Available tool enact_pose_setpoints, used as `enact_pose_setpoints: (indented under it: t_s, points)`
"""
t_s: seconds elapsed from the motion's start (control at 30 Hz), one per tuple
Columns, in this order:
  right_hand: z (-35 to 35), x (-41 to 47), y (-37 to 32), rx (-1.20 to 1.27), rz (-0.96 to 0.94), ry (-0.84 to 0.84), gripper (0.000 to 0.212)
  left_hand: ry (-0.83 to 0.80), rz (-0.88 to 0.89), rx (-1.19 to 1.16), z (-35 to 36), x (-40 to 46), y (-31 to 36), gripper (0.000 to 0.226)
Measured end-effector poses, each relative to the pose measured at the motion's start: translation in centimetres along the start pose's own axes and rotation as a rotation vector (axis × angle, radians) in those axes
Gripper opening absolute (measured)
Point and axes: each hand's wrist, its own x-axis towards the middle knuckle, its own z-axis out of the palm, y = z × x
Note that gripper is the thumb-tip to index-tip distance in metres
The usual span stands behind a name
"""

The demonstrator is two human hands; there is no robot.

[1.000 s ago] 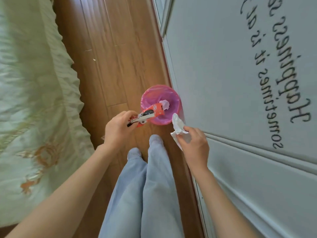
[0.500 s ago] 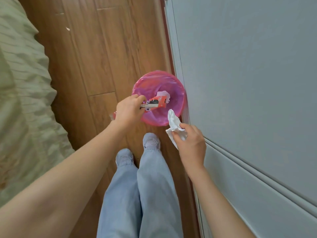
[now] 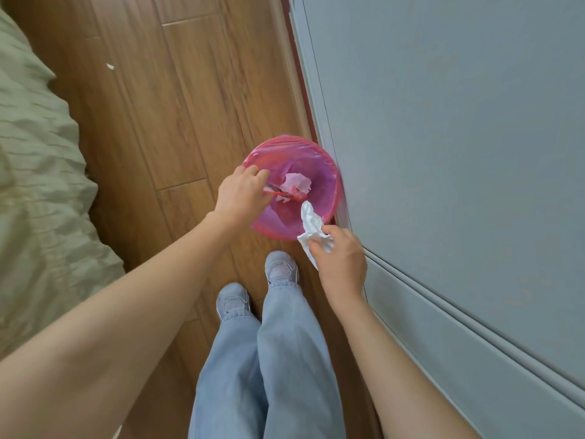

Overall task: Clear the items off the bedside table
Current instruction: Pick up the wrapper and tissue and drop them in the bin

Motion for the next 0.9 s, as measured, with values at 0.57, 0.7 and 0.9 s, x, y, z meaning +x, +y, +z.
enact_pose_setpoints:
  t_s: [0.57,0.7,0.9]
  points:
    - [5.0,9.7,-2.2,-0.213,-0.060,-0.177,0.041,0.276,0.033,0.175,-1.9,-6.3,-1.5,0.040]
    - [3.7,8.8,-3.6,-0.216,-0.168,-0.166,0.046,0.287,0.000,0.186,-3.8,-7.0,-1.4,0.038]
    - [-2.0,2.7,-7.7,-0.269,-0.459,-0.122,0.044,0.257,-0.092,0.179,-10.6,-10.6,0.0,0.039]
